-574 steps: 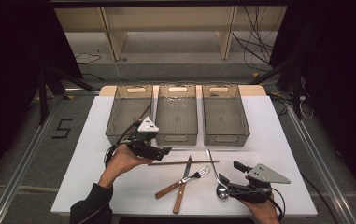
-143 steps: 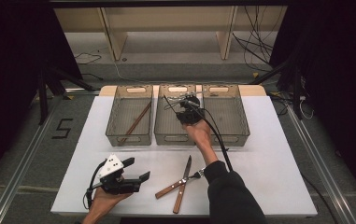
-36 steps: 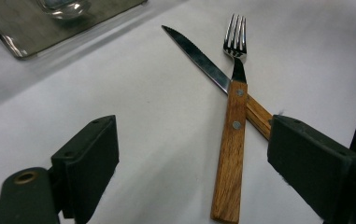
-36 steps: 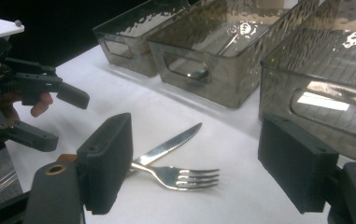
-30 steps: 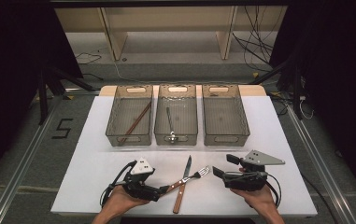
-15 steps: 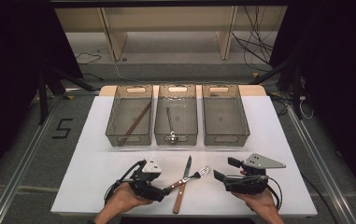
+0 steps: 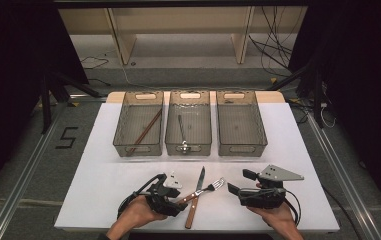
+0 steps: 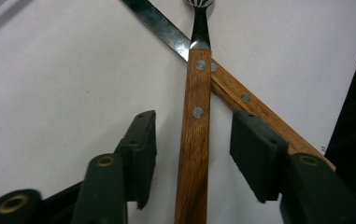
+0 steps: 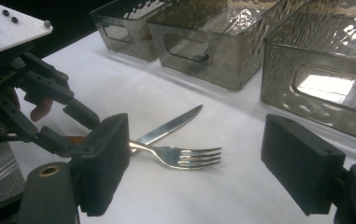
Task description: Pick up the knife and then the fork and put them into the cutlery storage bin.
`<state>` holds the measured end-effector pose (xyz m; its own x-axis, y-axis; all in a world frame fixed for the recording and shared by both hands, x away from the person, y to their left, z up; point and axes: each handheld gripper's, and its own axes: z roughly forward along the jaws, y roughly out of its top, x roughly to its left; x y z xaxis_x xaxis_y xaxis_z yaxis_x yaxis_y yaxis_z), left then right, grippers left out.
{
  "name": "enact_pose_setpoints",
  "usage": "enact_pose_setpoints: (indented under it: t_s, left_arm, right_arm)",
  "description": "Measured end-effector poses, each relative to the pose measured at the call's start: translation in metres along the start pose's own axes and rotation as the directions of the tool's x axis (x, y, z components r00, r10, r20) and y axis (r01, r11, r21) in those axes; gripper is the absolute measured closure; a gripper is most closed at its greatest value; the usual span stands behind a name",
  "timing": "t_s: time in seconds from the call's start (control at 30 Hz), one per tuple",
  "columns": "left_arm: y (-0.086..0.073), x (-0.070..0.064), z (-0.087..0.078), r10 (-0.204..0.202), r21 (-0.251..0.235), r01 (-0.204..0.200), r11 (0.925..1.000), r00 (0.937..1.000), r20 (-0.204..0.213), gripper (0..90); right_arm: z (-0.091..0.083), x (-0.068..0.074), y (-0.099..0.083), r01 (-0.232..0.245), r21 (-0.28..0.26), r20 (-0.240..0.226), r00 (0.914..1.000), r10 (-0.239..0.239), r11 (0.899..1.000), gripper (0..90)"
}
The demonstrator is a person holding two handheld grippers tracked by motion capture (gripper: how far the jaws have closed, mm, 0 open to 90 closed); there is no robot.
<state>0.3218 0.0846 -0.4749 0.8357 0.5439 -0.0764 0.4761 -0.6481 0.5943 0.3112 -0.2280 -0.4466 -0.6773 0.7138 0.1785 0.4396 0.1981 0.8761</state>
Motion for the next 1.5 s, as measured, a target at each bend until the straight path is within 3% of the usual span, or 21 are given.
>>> enact_pose_setpoints:
  t_s: [0.3,0.5,0.73,1.07,1.3,1.5]
  left_arm:
    - [0.001,-0.004,0.009,0.052,0.027,-0.051,0.9983,0.9982,-0.029,65.7]
    - [0.001,-0.003,0.009,0.052,0.014,-0.051,0.9986,0.9982,-0.031,74.1]
    - [-0.001,0.001,0.009,0.014,-0.014,-0.014,0.9998,0.9999,-0.004,75.6]
    - [-0.001,0.005,0.006,-0.006,-0.034,0.007,0.9994,0.9999,0.012,75.8]
    - [0.002,0.009,0.001,-0.017,-0.046,0.019,0.9988,0.9992,0.036,75.8]
    - [0.011,0.009,-0.005,-0.005,-0.050,0.008,0.9987,0.9975,0.070,75.8]
  right_arm:
    - [0.001,0.002,0.000,0.002,0.003,-0.002,1.0000,-0.002,1.000,25.5]
    - [0.001,0.002,0.000,0.006,0.004,-0.006,1.0000,-0.006,1.000,25.7]
    - [0.002,0.004,0.000,0.012,0.004,-0.012,0.9999,-0.012,1.000,25.8]
    - [0.003,0.006,0.000,0.011,0.003,-0.020,0.9997,-0.011,1.000,26.0]
    - [0.003,0.016,0.004,0.070,-0.005,-0.033,0.9970,-0.070,0.998,26.1]
    - [0.005,0.030,0.006,0.172,-0.004,-0.043,0.9842,-0.172,0.985,26.1]
